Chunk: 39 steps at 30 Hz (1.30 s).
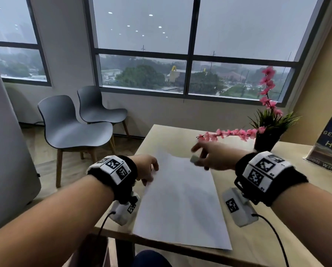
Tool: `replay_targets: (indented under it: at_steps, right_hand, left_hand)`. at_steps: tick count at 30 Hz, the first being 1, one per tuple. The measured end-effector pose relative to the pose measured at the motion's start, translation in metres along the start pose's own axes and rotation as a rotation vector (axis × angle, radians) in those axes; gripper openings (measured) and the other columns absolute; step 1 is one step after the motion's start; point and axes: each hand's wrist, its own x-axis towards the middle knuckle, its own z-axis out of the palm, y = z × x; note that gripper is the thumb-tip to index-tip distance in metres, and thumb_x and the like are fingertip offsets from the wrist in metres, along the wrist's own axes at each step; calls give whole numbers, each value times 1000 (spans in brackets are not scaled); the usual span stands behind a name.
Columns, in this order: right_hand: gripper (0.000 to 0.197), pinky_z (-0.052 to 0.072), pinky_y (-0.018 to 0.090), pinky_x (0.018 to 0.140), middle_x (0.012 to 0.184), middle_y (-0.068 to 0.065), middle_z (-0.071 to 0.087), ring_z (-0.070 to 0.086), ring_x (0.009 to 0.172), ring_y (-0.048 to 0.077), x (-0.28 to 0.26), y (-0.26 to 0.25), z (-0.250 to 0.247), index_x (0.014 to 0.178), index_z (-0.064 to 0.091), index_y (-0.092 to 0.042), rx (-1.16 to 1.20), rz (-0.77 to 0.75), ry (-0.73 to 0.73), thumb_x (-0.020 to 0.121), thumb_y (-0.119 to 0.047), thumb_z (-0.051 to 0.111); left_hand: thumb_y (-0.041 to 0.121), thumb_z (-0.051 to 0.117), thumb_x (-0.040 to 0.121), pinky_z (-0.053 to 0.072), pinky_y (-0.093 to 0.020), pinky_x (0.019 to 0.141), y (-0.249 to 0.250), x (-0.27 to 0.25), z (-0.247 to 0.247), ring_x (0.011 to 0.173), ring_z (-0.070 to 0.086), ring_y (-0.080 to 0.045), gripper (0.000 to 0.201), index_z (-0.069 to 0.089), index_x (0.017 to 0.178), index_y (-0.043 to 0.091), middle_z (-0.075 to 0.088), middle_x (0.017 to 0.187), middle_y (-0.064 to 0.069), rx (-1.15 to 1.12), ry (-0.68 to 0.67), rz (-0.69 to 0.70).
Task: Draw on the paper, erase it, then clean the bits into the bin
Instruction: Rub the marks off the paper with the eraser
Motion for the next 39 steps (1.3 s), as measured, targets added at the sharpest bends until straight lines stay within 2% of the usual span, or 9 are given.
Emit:
replay_targets:
  at_steps: [2,5,9,12,16,22,28,31,39]
  right_hand:
    - [19,49,27,76,91,2,76,62,72,9,4,-6,21,106,62,-24,-63,-13,-128,91,-36,60]
    - [10,49,23,69,89,1,77,61,68,11,10,-13,43,90,66,-20,-71,6,-236,85,-27,60]
    - [7,48,20,64,87,-1,76,61,68,10,21,-16,57,78,64,-19,-77,-10,-282,85,-20,61]
    - [3,44,14,54,80,0,73,59,59,5,30,-19,61,88,60,-16,5,-36,-189,85,-17,61]
    - [18,40,13,51,75,-2,69,55,51,-1,43,-28,67,101,65,-16,199,-57,-161,84,-19,70]
    - [28,45,18,60,83,6,76,61,62,6,60,-40,86,99,62,-15,100,-45,-239,82,-32,76]
    - [26,49,26,75,81,3,76,62,68,8,61,-41,87,92,69,-14,6,-75,-262,82,-38,74]
    - [27,52,26,77,79,1,76,66,68,8,58,-44,91,90,69,-16,33,-98,-342,79,-41,76]
    - [21,52,29,78,82,5,76,66,74,14,69,-48,87,85,64,-17,-47,-106,-293,83,-36,74]
  left_hand:
    - [12,66,85,45,-12,45,1,3,5,64,67,-14,44,51,127,18,69,105,-5,89,-48,-18]
    - [21,70,82,43,-13,47,1,6,8,66,60,-14,51,50,129,23,68,96,-2,192,-86,-27]
    - [29,68,86,45,-24,87,-2,8,7,108,58,-21,56,45,137,27,60,122,-4,240,-63,-32]
    - [35,70,83,43,-29,98,-8,6,3,121,50,-22,68,37,143,33,46,135,-3,287,-69,-30]
    - [66,71,65,34,-38,111,-16,9,8,137,33,-22,98,19,146,46,24,151,1,417,-225,-67]
    - [74,66,63,16,-39,118,-17,15,9,148,5,-25,111,-1,147,49,-11,160,-6,481,-238,-72]
    - [71,66,67,17,-38,117,-15,17,8,148,4,-24,109,-8,145,50,-11,160,-8,436,-274,-96]
    - [71,66,66,18,-36,116,-17,17,8,148,6,-25,110,-8,145,50,-12,160,-9,431,-265,-77]
    - [71,66,66,18,-37,116,-19,18,9,147,7,-26,110,-7,146,49,-14,159,-11,417,-272,-84]
